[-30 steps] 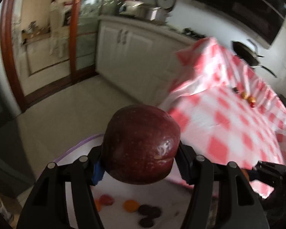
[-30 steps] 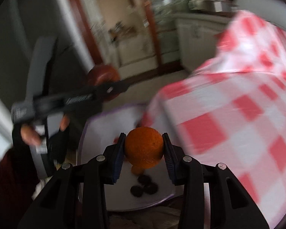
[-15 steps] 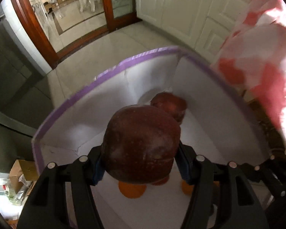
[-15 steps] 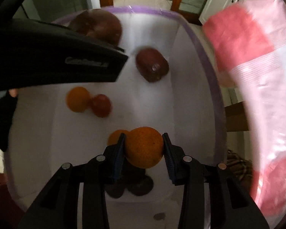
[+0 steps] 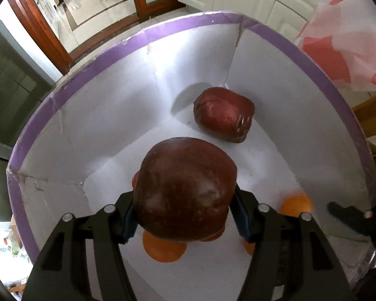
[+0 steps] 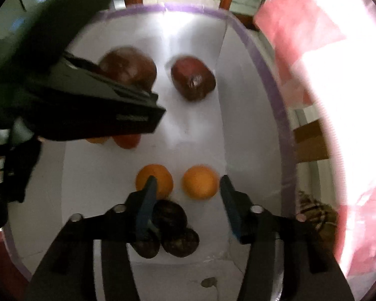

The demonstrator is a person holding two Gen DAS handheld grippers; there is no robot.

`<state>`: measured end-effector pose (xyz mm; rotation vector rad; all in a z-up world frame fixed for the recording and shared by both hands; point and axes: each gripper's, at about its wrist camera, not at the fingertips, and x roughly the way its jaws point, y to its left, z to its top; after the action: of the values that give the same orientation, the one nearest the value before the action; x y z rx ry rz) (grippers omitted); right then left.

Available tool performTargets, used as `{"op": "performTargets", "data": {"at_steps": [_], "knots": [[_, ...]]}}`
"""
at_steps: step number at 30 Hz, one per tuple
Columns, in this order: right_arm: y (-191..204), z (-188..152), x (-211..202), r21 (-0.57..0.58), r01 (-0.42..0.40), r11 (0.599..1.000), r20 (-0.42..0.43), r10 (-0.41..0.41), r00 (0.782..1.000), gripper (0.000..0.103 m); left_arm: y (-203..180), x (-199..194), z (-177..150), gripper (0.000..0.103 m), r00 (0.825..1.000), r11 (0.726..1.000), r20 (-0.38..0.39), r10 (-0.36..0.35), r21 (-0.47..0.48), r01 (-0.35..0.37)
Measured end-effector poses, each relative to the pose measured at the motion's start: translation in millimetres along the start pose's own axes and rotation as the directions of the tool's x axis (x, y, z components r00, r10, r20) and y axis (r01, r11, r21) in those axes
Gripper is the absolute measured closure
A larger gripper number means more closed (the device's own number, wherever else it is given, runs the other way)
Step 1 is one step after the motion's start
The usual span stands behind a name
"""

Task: Organize fruits
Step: 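Carry the orange and red apple over the white box and open both grippers, then move both open grippers back over the fruits on the tablecloth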

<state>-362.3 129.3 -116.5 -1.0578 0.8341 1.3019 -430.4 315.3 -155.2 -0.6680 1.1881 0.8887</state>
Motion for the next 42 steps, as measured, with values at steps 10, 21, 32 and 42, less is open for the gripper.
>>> {"op": "performTargets", "data": {"at_steps": [10, 21, 32, 42], "knots": [[12, -6, -105, -0.127, -0.189, 0.974, 0.227, 0.214, 0.95, 0.033, 8, -94, 28, 0.024, 0.976, 1.0, 0.216, -0.007, 0.014, 0.004], [-134, -84, -294, 0.209, -0.192, 0.959, 0.741, -0.027, 0.671, 0.019, -115, -284, 56, 0.001, 0.7, 0.978, 0.685, -0.201, 0.178, 0.107], [-363, -241, -285, 0.852, -0.081, 0.516, 0.396, -0.537, 0.745, 0.015, -443, -219, 91, 0.001, 0.754, 0.783, 0.365, -0.546, 0.543, 0.304], [-484, -318, -237, 0.974, -0.054, 0.22, 0.182, -0.62, 0.763, 0.015, -559, -162, 144, 0.002, 0.754, 0.833, 0.377, -0.538, 0.373, 0.408]]}}
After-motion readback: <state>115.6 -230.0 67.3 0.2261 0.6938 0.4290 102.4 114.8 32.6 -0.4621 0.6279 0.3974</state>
